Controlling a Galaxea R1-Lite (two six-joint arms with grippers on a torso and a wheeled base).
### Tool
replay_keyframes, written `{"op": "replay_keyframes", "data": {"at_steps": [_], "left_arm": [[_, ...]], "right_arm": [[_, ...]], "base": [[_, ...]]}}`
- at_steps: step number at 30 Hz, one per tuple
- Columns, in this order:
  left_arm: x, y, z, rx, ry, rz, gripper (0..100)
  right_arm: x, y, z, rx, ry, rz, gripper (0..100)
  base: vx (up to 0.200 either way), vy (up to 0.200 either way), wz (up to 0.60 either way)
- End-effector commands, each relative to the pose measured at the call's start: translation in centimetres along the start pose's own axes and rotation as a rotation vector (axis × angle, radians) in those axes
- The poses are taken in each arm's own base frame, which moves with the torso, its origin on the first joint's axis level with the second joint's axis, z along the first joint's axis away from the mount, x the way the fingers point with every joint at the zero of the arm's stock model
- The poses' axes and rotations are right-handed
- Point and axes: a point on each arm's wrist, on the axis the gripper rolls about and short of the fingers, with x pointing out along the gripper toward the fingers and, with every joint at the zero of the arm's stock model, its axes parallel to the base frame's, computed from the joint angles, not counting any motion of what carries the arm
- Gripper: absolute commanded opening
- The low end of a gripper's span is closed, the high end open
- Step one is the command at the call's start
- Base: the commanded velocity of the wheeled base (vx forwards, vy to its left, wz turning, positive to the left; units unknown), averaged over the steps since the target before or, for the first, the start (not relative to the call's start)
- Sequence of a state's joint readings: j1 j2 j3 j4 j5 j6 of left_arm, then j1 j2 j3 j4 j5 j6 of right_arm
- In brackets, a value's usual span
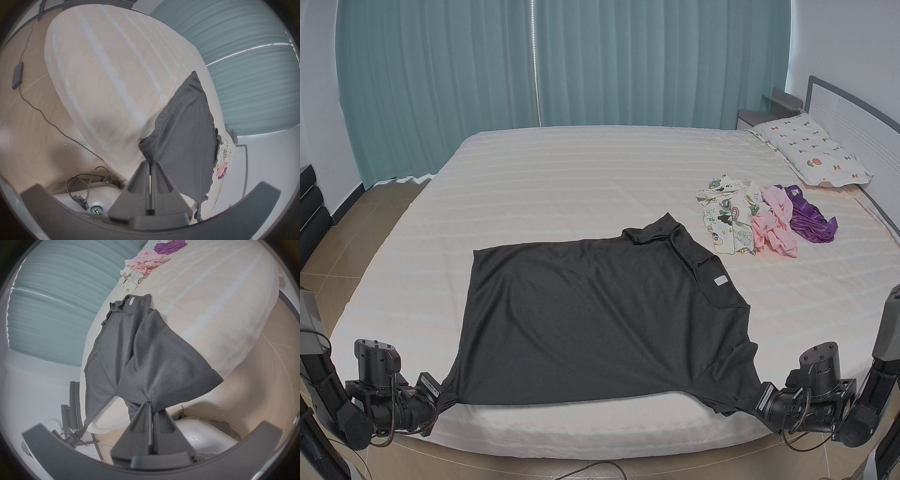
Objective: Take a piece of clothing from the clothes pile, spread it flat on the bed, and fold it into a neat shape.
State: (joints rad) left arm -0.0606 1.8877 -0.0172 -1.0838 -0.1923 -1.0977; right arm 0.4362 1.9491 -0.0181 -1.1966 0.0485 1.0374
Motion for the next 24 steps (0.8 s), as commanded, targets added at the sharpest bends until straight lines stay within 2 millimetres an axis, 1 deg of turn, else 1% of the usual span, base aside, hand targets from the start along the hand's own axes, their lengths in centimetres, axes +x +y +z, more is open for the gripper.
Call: {"op": "replay_keyframes", "data": {"at_steps": [1,5,7,12,13,15,19,21,22,24], "left_arm": [[-1.8,-0.3,-0.5,0.042,0.000,-0.021,0],[-1.9,0.1,-1.5,0.085,0.061,0.039,0],[-2.4,0.2,-2.0,0.102,0.084,0.052,0],[-3.8,0.3,-2.6,0.139,0.096,0.067,0],[-3.9,0.4,-2.6,0.145,0.097,0.068,0],[-4.7,0.4,-2.8,0.191,0.096,0.062,0],[-5.6,0.7,-3.4,0.221,0.123,0.082,0],[-5.7,0.8,-3.6,0.228,0.137,0.098,0],[-5.8,0.9,-4.1,0.255,0.156,0.133,0],[-5.8,0.7,-4.1,0.266,0.144,0.147,0]], "right_arm": [[-1.3,0.0,0.0,-0.037,-0.025,-0.003,0],[-1.4,-0.3,-0.1,-0.057,-0.055,-0.058,0],[-1.7,-0.4,-0.1,-0.083,-0.058,-0.078,0],[-3.4,-0.3,-0.5,-0.104,-0.039,-0.085,0],[-3.5,-0.3,-0.6,-0.106,-0.036,-0.085,0],[-4.2,-0.2,-0.7,-0.112,-0.033,-0.082,0],[-4.4,-0.4,-0.8,-0.113,-0.023,-0.098,0],[-4.4,-0.4,-0.9,-0.114,-0.020,-0.101,0],[-4.6,-0.4,-0.9,-0.116,-0.019,-0.099,0],[-4.8,-0.4,-1.0,-0.120,-0.018,-0.096,0]], "base": [[0.000,0.000,0.00],[0.000,0.000,0.00],[0.000,0.000,0.00],[0.000,0.000,0.00],[0.000,0.000,0.00],[0.000,0.000,0.00],[0.000,0.000,0.00],[0.000,0.000,0.00],[0.000,0.000,0.00],[0.000,0.000,0.00]]}}
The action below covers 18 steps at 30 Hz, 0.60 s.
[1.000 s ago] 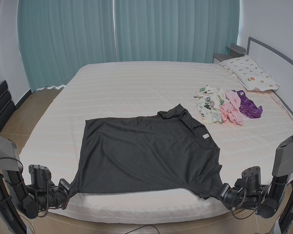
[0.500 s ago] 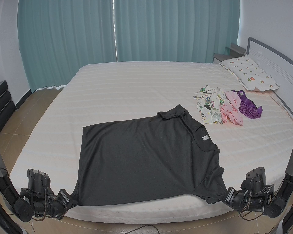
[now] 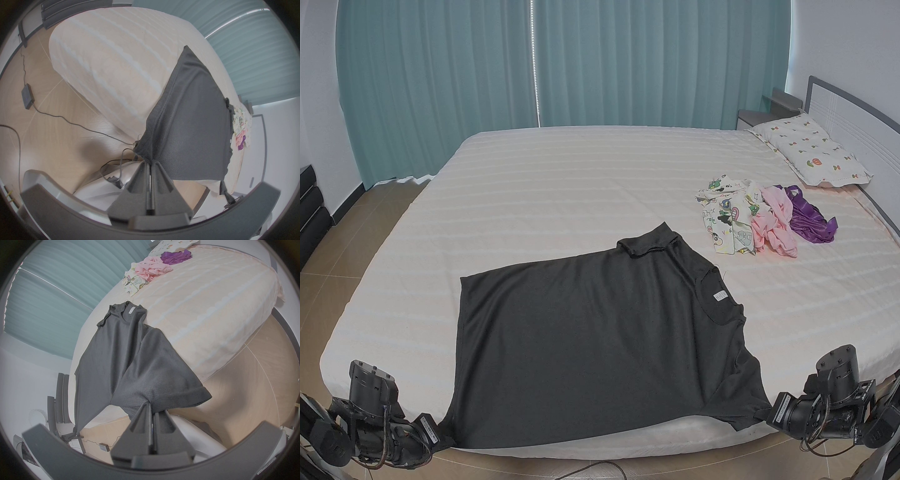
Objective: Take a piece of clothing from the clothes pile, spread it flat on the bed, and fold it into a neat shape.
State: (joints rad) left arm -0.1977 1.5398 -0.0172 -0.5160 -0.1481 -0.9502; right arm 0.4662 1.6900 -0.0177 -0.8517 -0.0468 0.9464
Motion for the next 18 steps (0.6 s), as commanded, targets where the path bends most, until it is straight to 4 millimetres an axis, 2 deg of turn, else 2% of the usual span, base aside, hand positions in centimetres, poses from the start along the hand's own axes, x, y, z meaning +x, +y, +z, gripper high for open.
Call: {"op": "replay_keyframes", "data": {"at_steps": [1,5,9,14,18], "left_arm": [[-0.8,-0.5,-0.5,0.057,-0.041,-0.015,0],[-0.8,-0.7,-0.3,0.066,-0.055,-0.016,0],[-0.9,-2.3,0.8,0.063,-0.100,-0.063,0],[-1.2,-3.3,1.5,0.060,-0.136,-0.105,0],[-1.4,-4.5,2.5,0.057,-0.169,-0.141,0]], "right_arm": [[-1.2,-0.2,-0.3,-0.013,-0.007,0.018,0],[-2.0,0.1,0.2,-0.020,-0.046,0.063,0],[-3.0,2.1,1.7,-0.026,-0.125,0.173,0],[-3.0,4.0,3.3,-0.044,-0.161,0.220,0],[-2.9,6.3,5.0,-0.121,-0.189,0.296,0]], "base": [[0.000,0.000,0.00],[0.000,0.000,0.00],[0.000,0.000,0.00],[0.000,0.000,0.00],[0.000,0.000,0.00]]}}
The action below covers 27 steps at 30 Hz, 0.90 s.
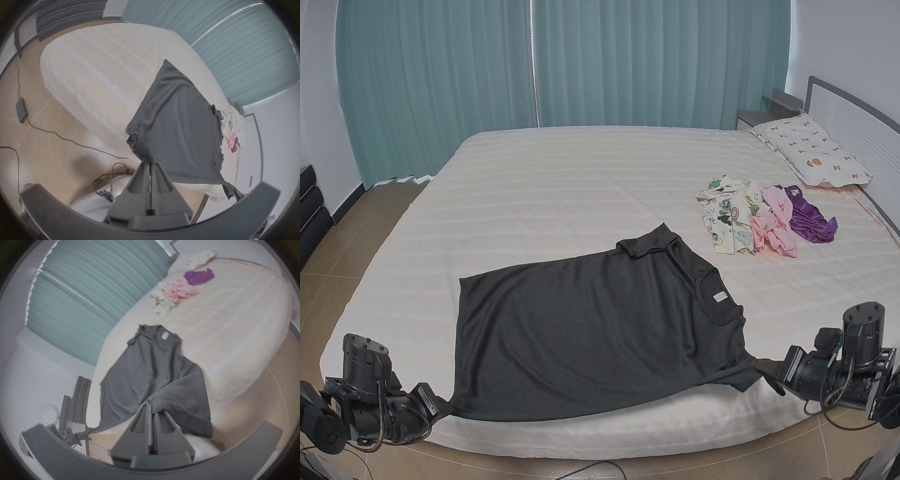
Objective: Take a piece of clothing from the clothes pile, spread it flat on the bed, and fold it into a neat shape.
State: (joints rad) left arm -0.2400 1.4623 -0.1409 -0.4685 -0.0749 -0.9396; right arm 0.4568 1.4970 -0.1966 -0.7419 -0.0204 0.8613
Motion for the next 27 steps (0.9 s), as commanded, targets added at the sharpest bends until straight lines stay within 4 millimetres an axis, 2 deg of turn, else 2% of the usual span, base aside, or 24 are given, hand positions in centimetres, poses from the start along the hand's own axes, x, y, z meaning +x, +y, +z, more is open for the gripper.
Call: {"op": "replay_keyframes", "data": {"at_steps": [1,7,12,18,23,27], "left_arm": [[0.0,-1.3,1.3,-0.007,-0.044,-0.044,0],[0.0,-2.6,2.9,-0.024,-0.078,-0.064,0],[0.7,-4.1,4.4,-0.038,-0.066,-0.052,0],[1.1,-4.0,4.3,-0.038,-0.046,-0.029,0],[0.8,-3.9,4.2,-0.044,-0.004,-0.014,0],[-0.1,-4.2,5.3,-0.072,-0.007,-0.038,0]], "right_arm": [[0.4,2.0,1.9,-0.053,-0.036,0.079,0],[1.5,3.6,4.3,-0.151,-0.032,0.084,0],[2.1,4.9,6.4,-0.215,-0.015,0.098,0],[2.5,6.1,9.1,-0.258,-0.051,0.124,0],[3.3,6.4,9.4,-0.297,0.008,0.116,0],[3.7,5.8,8.8,-0.318,0.055,0.086,0]], "base": [[0.000,0.000,0.00],[0.000,0.000,0.00],[0.000,0.000,0.00],[0.000,0.000,0.00],[0.000,0.000,0.00],[0.000,0.000,0.00]]}}
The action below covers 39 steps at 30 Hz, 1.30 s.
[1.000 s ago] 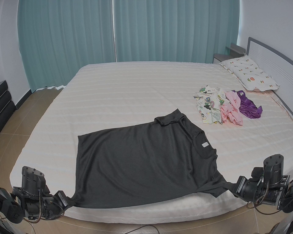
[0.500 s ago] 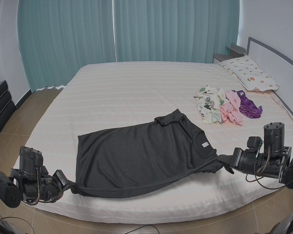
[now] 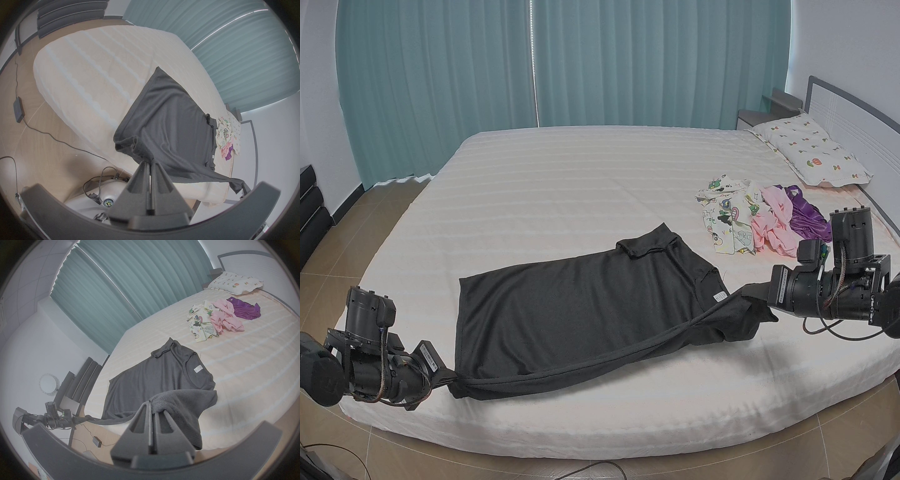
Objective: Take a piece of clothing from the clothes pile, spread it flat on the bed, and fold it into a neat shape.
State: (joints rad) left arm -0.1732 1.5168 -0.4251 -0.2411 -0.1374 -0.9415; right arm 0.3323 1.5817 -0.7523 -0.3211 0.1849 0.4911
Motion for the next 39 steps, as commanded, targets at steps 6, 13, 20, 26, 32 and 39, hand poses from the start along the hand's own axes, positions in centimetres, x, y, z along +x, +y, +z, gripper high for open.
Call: {"op": "replay_keyframes", "data": {"at_steps": [6,13,20,26,32,39], "left_arm": [[-2.5,-0.8,2.7,-0.050,-0.032,-0.010,0],[-2.3,0.6,2.1,0.034,0.021,0.074,0],[-1.2,0.2,2.7,0.034,0.038,0.080,0],[0.3,-0.2,3.5,0.024,0.057,0.097,0],[2.5,-1.2,5.1,0.002,0.068,0.109,0],[5.0,-2.1,6.7,-0.032,0.072,0.119,0]], "right_arm": [[0.8,-1.3,-1.9,-0.014,0.137,-0.040,0],[0.3,-1.8,-3.2,-0.048,0.180,-0.043,0],[0.5,-2.1,-3.9,-0.076,0.204,-0.046,0],[1.0,-1.5,-1.6,-0.084,0.141,-0.030,0],[4.8,-2.5,0.2,-0.109,0.147,-0.056,0],[8.6,-3.0,1.2,-0.146,0.157,-0.060,0]], "base": [[0.000,0.000,0.00],[0.000,0.000,0.00],[0.000,0.000,0.00],[0.000,0.000,0.00],[0.000,0.000,0.00],[0.000,0.000,0.00]]}}
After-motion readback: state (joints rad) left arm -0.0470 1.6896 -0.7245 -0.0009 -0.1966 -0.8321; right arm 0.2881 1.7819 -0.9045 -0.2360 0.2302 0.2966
